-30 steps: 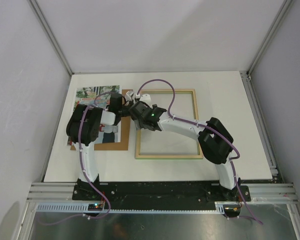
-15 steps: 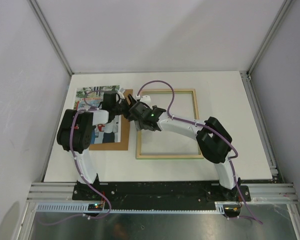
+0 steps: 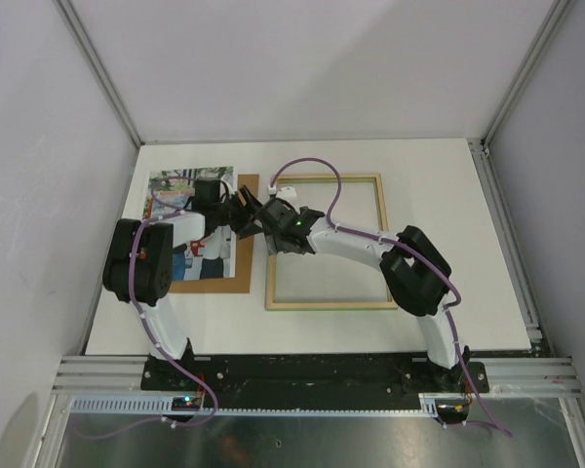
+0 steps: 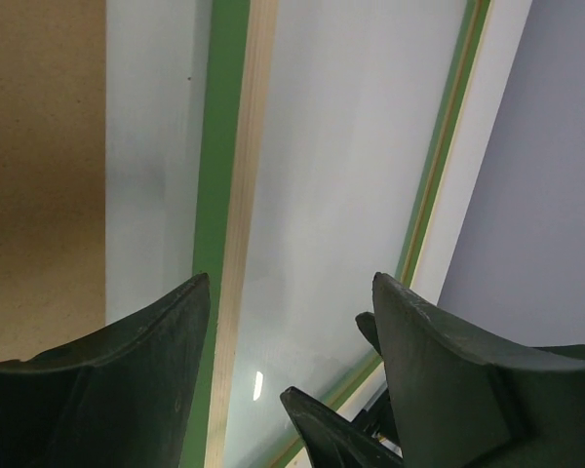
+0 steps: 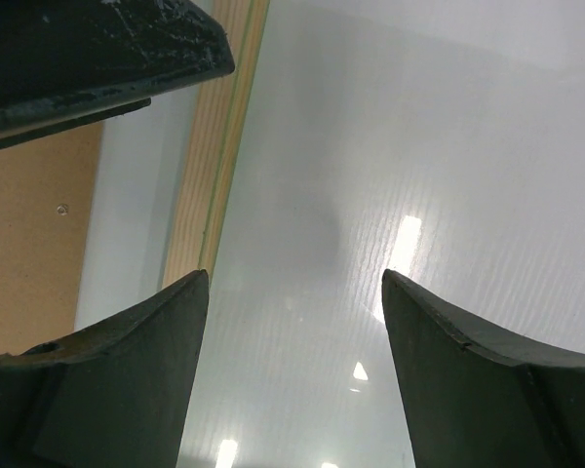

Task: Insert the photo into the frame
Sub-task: Place the glass panel in the frame body, then move the frame body to the center of the board, then move the photo to the center of the board.

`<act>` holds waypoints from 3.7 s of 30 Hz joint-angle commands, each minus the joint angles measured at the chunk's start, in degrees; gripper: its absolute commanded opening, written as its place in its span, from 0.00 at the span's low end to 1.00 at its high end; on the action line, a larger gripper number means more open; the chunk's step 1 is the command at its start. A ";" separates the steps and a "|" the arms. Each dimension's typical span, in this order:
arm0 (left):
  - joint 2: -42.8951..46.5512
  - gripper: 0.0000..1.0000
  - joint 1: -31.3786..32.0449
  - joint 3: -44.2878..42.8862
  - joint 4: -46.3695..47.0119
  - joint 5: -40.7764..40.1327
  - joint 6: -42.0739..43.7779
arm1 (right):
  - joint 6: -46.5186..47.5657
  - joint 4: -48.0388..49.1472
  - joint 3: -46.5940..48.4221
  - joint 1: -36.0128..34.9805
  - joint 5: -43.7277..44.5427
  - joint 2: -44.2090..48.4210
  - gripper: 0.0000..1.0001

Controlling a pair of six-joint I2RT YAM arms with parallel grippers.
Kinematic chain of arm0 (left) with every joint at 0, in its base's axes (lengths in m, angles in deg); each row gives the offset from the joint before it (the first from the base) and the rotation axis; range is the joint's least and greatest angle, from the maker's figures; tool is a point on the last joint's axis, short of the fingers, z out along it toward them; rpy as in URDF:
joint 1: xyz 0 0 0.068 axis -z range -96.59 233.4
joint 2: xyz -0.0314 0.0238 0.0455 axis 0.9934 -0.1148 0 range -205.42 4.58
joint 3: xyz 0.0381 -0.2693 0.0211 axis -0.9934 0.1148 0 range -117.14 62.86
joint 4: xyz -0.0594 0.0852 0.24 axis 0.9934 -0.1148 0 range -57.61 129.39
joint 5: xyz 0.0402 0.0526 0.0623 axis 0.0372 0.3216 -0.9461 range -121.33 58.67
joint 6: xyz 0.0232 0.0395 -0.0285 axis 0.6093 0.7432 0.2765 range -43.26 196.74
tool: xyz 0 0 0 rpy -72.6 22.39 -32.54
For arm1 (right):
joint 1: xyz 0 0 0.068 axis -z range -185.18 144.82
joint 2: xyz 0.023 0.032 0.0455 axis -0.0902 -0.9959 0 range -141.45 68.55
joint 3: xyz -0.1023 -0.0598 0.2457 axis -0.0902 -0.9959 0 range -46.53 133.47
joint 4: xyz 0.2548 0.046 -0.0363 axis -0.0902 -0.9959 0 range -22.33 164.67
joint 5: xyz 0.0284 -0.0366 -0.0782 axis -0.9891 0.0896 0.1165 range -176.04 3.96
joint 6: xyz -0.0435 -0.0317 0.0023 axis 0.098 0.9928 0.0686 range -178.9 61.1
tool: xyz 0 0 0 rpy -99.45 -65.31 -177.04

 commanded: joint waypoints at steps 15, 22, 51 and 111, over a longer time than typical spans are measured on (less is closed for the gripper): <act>5.41 0.42 2.24 -2.27 -9.52 -12.93 8.94 | -1.44 2.56 -9.83 11.56 -4.48 18.17 0.75; 4.25 0.20 6.48 -5.25 -14.91 -22.85 12.57 | -2.98 2.07 -18.62 19.08 -3.40 29.84 0.70; -8.31 0.00 17.07 -15.46 -19.94 -32.60 10.92 | -1.38 2.55 -31.12 29.81 -9.80 45.99 0.67; 12.31 0.72 -23.89 -5.14 -22.46 -34.17 10.96 | -13.34 36.33 -26.81 11.09 -41.34 14.62 0.69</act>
